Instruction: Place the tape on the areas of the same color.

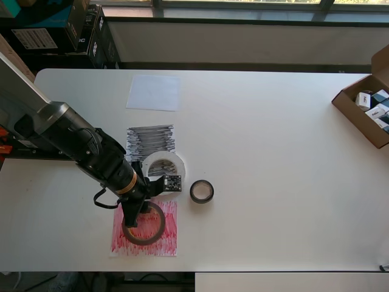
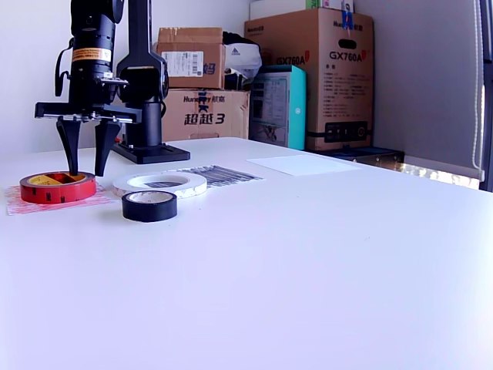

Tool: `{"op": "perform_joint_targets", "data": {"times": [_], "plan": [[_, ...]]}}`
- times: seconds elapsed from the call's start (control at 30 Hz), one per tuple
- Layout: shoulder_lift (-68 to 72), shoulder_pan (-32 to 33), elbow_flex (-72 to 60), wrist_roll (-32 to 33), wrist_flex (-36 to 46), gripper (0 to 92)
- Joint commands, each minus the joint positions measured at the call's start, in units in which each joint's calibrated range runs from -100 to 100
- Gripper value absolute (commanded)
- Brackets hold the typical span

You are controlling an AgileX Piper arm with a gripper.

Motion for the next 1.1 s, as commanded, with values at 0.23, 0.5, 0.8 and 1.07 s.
{"op": "perform_joint_targets", "data": {"times": [0.23,0.5,0.8,1.07], "plan": [[-7.61,0.47,-3.31,1.93,0.96,43.7],[-13.04,6.47,-1.67,7.42,7.58,43.7],[-13.60,15.15,-2.40,19.54,10.04,43.7],[-13.04,23.12,-2.49,26.82,10.04,43.7]]}}
